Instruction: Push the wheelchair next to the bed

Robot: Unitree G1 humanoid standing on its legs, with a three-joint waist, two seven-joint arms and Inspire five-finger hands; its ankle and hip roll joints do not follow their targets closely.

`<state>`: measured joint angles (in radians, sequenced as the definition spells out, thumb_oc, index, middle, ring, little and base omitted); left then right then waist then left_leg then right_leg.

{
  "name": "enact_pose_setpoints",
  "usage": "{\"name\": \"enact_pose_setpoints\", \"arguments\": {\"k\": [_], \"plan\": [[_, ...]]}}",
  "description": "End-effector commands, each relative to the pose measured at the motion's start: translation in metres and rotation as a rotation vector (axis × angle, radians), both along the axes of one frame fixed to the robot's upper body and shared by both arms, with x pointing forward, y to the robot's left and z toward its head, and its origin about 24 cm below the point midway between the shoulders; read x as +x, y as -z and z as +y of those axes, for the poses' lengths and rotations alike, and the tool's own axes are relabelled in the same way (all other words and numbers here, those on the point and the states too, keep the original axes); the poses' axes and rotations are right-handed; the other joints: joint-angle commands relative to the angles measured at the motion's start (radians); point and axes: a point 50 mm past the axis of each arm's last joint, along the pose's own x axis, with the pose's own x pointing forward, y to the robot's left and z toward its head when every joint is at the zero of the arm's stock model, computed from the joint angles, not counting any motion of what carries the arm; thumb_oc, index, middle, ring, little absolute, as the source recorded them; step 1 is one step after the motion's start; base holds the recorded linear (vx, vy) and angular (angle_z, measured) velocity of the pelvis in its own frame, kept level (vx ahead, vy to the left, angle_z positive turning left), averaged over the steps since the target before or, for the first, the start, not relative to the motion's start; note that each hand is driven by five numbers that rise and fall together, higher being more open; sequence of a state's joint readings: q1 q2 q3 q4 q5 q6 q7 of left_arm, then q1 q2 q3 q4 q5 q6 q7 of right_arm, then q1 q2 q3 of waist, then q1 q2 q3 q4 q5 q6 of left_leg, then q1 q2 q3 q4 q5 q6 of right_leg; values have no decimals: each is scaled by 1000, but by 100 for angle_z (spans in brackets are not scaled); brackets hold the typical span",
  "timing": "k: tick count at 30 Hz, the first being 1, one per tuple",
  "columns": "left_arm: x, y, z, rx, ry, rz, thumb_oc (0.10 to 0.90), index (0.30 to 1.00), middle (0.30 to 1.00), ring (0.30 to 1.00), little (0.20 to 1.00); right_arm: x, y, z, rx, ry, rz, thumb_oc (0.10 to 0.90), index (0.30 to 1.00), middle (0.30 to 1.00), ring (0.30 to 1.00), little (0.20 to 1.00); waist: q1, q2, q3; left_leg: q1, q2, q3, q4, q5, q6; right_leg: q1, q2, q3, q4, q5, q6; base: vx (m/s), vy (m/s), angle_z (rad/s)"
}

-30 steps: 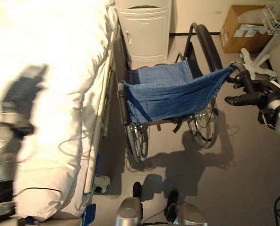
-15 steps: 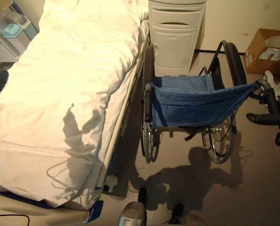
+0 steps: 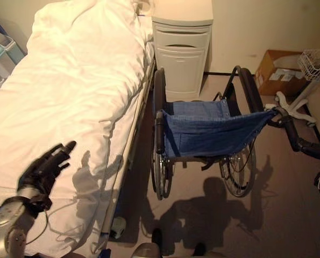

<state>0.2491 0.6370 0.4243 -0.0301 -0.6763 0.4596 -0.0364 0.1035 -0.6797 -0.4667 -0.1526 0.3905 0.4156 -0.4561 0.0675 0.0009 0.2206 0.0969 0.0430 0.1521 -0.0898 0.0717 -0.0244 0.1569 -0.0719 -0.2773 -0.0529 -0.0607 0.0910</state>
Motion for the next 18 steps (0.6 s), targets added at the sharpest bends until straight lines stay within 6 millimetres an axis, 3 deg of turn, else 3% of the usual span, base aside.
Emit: {"name": "enact_pose_setpoints", "arguments": {"k": [1,2,3,5,8,10,11,13,14,16,18], "plan": [[1,0,12,36,-79,16,800,900,900,900,900,-18,-60,-20,-293,250,-220,800,900,900,900,900,-45,12,-97,53,10,40,20,-75,-43,-51,-16,7,7,63,55,-17,-4,-14],[1,0,12,36,-79,16,800,900,900,900,900,-18,-60,-20,-294,251,-220,800,900,900,900,900,-44,13,-97,53,10,40,20,-75,-43,-51,-16,7,7,63,55,-14,-3,-21],[-2,21,5,-11,-67,90,800,900,900,900,900,-22,-63,-21,-308,341,-280,800,900,900,900,900,-47,15,-99,52,11,44,22,-77,-42,-55,-16,8,8,64,56,-10,-1,-20],[-5,43,-7,-58,-42,167,800,900,900,900,900,-26,-64,-20,-298,409,-351,800,900,900,900,900,-50,17,-98,50,10,47,26,-80,-40,-57,-15,9,8,65,57,-13,2,-14],[-17,80,-36,-193,-9,308,800,900,900,900,900,-23,-40,-15,-133,351,-340,800,900,900,900,900,-51,23,-96,44,9,50,31,-83,-39,-62,-18,8,10,67,59,-15,18,-16],[-34,104,-52,-247,20,412,800,900,900,900,900,-25,-8,-10,-79,327,-236,800,900,900,900,900,-51,25,-97,40,7,49,34,-83,-37,-67,-20,9,10,71,61,-17,17,-7],[-38,108,-54,-255,27,430,800,900,900,900,900,-25,-1,-9,-66,323,-211,800,900,900,900,900,-51,25,-96,40,7,49,35,-83,-36,-68,-21,9,10,72,61,-18,12,-8],[-60,131,-68,-324,42,554,800,900,900,900,900,-28,42,-6,67,289,-50,800,900,900,900,900,-49,21,-99,36,6,52,36,-84,-34,-70,-23,7,8,74,61,-14,13,-12],[-60,131,-68,-324,42,554,800,900,900,900,900,-28,42,-6,68,289,-50,800,900,900,900,900,-49,21,-99,36,6,52,36,-84,-34,-71,-23,7,8,74,61,-12,9,-7],[-80,153,-77,-280,115,670,800,900,900,900,900,-38,102,0,220,305,146,800,900,900,900,900,-44,13,-99,33,5,50,35,-81,-32,-70,-24,0,7,79,61,0,0,0],[-84,160,-84,-290,145,705,800,900,900,900,900,-43,133,10,310,308,246,800,900,900,900,900,-39,10,-99,33,4,45,32,-80,-29,-69,-24,-2,6,82,61,2,-13,5]]}}
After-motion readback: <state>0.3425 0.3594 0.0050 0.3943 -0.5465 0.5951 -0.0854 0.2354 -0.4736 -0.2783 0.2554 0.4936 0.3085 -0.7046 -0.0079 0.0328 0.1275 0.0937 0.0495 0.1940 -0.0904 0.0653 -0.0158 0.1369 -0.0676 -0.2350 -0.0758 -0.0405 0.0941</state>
